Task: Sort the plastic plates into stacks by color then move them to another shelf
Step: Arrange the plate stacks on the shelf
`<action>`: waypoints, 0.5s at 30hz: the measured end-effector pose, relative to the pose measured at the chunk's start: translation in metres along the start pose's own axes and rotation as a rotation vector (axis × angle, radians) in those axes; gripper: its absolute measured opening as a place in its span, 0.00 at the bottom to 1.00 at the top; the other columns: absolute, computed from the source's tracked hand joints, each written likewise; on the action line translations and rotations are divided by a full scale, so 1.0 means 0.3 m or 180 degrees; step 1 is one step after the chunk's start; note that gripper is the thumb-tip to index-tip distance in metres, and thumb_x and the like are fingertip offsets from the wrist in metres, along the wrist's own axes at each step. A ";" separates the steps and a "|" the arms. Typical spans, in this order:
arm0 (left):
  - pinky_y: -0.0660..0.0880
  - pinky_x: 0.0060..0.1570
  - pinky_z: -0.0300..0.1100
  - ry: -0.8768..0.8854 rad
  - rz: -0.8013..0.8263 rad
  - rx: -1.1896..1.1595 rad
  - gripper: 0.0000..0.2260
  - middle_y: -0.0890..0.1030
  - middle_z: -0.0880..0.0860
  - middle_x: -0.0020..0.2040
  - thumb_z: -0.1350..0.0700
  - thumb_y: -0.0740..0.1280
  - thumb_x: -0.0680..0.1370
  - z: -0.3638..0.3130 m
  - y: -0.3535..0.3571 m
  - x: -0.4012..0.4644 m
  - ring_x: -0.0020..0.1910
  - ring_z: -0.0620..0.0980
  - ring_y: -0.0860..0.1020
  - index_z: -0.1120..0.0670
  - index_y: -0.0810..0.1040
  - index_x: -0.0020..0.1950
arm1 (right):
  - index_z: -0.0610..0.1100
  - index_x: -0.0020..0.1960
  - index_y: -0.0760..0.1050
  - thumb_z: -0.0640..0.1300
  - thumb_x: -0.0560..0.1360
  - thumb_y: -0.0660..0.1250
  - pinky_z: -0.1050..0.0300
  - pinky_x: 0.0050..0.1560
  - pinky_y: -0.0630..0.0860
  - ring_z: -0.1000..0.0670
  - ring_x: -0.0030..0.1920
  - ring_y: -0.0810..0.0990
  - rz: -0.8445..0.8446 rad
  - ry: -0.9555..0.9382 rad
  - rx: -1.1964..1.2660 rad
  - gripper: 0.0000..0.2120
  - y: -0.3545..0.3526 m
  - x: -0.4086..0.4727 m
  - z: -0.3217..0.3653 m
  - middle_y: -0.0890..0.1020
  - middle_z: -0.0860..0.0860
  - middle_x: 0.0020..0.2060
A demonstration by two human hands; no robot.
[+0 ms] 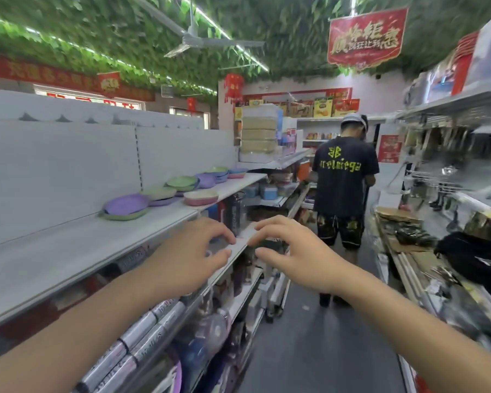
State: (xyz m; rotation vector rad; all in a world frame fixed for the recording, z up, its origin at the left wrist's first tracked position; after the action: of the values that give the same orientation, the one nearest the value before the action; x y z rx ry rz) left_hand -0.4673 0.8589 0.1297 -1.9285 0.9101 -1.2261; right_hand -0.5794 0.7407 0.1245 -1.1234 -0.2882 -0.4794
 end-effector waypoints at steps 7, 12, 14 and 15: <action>0.71 0.64 0.51 0.0211 0.0160 0.0142 0.10 0.76 0.39 0.59 0.41 0.62 0.76 0.052 0.222 0.345 0.61 0.41 0.73 0.37 0.75 0.56 | 0.58 0.56 0.81 0.51 0.81 0.68 0.54 0.69 0.68 0.57 0.66 0.72 -0.0069 0.0167 -0.0110 0.06 -0.030 0.163 -0.333 0.75 0.61 0.62; 0.73 0.61 0.51 0.0038 0.0186 0.0352 0.11 0.77 0.43 0.57 0.42 0.64 0.75 0.284 0.253 0.571 0.58 0.43 0.75 0.40 0.78 0.56 | 0.59 0.56 0.81 0.53 0.81 0.67 0.54 0.68 0.69 0.58 0.65 0.73 0.0040 0.0055 -0.0172 0.06 0.069 0.456 -0.518 0.75 0.60 0.62; 0.73 0.60 0.51 -0.0137 0.0095 0.0473 0.13 0.78 0.45 0.56 0.43 0.64 0.75 0.410 0.216 0.661 0.58 0.46 0.75 0.42 0.80 0.57 | 0.58 0.56 0.81 0.52 0.80 0.68 0.54 0.66 0.72 0.60 0.60 0.75 0.0086 -0.0047 -0.0076 0.06 0.124 0.613 -0.568 0.77 0.60 0.59; 0.73 0.60 0.51 -0.0263 0.0065 0.0528 0.13 0.78 0.46 0.57 0.44 0.65 0.75 0.483 0.194 0.703 0.58 0.47 0.76 0.42 0.80 0.58 | 0.57 0.55 0.81 0.51 0.80 0.68 0.53 0.64 0.73 0.59 0.59 0.76 0.0124 -0.0100 -0.0020 0.06 0.155 0.696 -0.587 0.77 0.60 0.57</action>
State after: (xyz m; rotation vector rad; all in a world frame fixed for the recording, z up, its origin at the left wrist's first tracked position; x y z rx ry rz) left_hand -0.2781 0.6771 0.1306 -1.8200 0.7593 -1.1635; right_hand -0.3790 0.5502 0.1101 -1.1414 -0.2919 -0.4287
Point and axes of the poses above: each hand's wrist, its own x-axis towards the middle knuckle, its own y-axis out of the palm, z = x × y, the point moved 10 cm from there along x, towards the middle knuckle
